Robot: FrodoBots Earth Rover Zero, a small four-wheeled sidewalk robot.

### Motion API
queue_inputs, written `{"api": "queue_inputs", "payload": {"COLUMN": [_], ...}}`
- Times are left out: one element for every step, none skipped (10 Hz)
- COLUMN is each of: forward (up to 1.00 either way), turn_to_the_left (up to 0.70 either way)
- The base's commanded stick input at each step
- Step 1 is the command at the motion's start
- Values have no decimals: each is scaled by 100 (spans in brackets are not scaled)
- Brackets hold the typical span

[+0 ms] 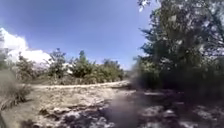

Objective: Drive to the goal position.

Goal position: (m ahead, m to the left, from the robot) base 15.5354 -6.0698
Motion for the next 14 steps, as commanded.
{"api": "queue_inputs", "payload": {"forward": [44, 44, 44, 44, 44, 44, 44, 44, 44, 44, 44, 44, 44, 44], "turn_to_the_left": [2, 2, 2, 2, 2, 2, 2, 2, 2, 2, 2, 2, 2, 2]}}
